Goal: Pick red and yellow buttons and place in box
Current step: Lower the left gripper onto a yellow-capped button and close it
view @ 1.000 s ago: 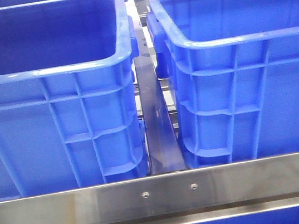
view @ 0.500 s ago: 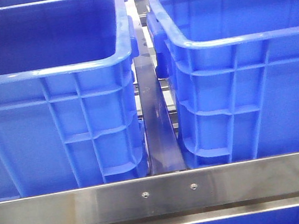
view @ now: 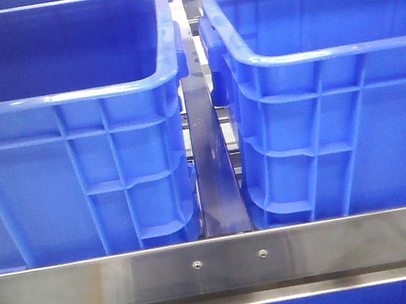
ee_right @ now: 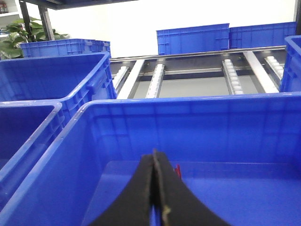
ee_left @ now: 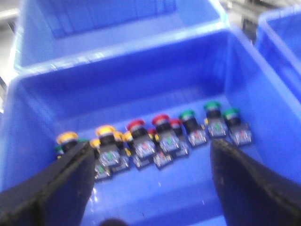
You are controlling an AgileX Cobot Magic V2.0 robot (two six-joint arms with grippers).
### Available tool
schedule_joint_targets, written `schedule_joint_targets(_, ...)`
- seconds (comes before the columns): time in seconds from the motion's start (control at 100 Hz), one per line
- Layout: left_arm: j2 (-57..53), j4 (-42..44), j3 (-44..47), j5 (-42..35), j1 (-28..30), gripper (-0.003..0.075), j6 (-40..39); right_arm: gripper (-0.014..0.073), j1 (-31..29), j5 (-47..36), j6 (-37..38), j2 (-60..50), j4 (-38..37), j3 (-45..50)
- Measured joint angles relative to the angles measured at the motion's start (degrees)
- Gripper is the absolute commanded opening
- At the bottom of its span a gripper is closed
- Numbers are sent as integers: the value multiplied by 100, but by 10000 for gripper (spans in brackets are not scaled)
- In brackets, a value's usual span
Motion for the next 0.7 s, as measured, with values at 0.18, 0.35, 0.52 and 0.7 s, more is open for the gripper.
schedule_joint_targets(0.18,396,-163,0,0,0,475,10,-67,0,0,0,0,0,0)
schedule_joint_targets(0.35,595,-274,0,-89,243,475,10,-67,0,0,0,0,0,0)
schedule_joint_targets(0.52,612,-488,0,-361,827,475,168,-67,0,0,0,0,0,0)
schedule_joint_targets(0.7,612,-862,0,-725,1683,475,627,-67,0,0,0,0,0,0)
